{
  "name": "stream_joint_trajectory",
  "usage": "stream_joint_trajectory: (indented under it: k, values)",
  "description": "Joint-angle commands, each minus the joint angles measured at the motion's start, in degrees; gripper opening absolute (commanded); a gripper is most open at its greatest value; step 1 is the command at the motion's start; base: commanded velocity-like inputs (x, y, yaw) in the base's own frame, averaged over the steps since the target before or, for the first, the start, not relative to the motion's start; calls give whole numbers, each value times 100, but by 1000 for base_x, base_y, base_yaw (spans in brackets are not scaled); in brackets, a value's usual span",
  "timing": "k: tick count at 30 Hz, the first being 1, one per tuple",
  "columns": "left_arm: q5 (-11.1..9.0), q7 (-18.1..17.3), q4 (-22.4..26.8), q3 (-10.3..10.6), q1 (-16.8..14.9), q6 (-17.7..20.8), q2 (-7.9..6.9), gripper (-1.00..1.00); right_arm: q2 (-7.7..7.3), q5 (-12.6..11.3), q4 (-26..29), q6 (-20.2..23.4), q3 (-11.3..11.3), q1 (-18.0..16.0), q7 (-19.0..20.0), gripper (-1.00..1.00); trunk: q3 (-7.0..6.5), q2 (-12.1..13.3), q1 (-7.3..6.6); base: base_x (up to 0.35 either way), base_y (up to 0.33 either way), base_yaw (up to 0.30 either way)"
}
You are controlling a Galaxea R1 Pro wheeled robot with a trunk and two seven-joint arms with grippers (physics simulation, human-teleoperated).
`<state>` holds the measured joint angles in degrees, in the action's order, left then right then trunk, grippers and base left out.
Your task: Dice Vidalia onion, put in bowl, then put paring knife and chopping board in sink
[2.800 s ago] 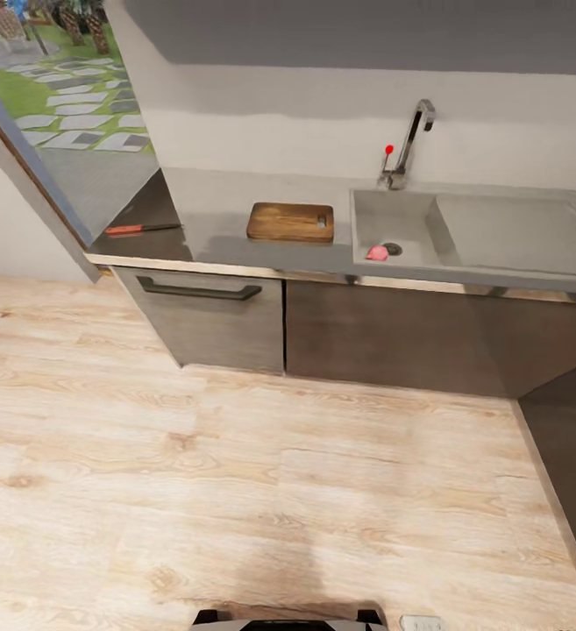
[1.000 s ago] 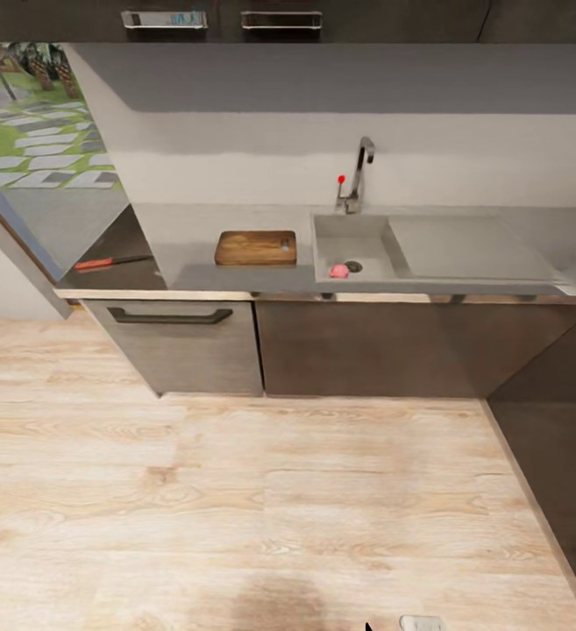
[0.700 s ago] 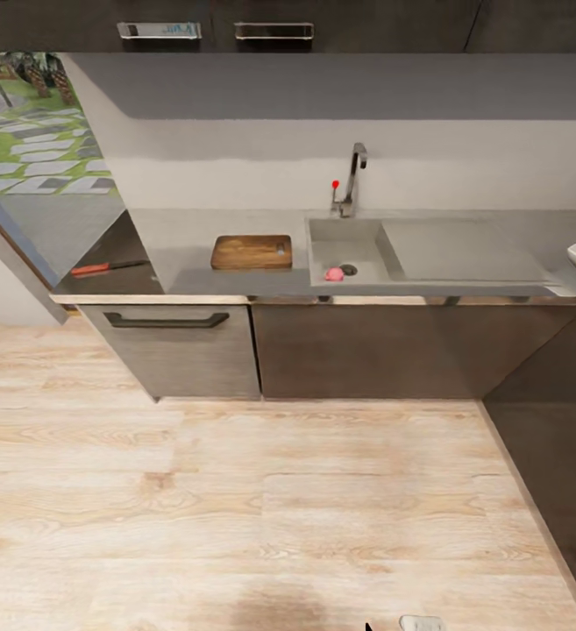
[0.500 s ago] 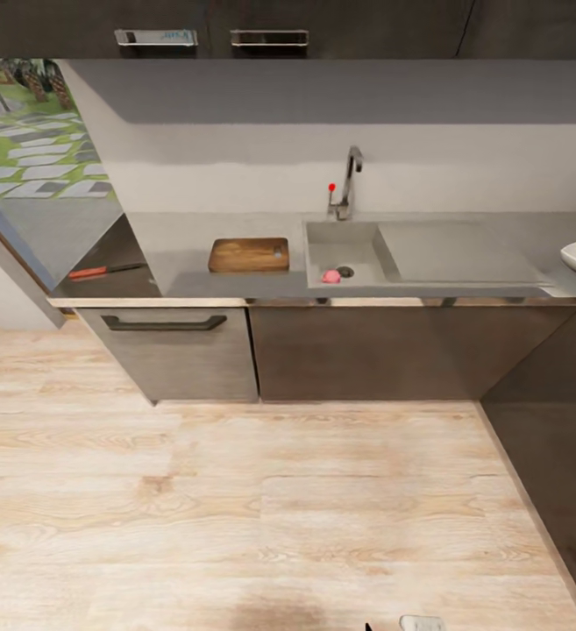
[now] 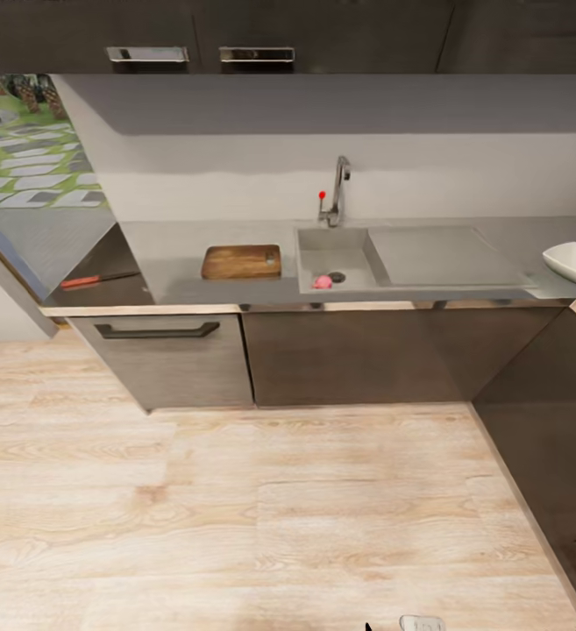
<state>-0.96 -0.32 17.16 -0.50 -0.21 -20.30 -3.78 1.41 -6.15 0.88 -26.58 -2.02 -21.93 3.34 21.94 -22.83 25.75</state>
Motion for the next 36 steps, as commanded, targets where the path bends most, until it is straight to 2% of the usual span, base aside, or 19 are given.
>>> stream_joint_trajectory:
  k: [1,36]
  values:
    - [-9,-3,-3,-3,0,-18,0,100,0,-62,-8,-22,-19,-4,35,100,-1,-9,3,0,0,-126]
    - [-9,-3,-4,-3,-4,-18,2,100,0,-62,-5,-20,-18,-4,35,100,-288,-9,3,0,0,-159]
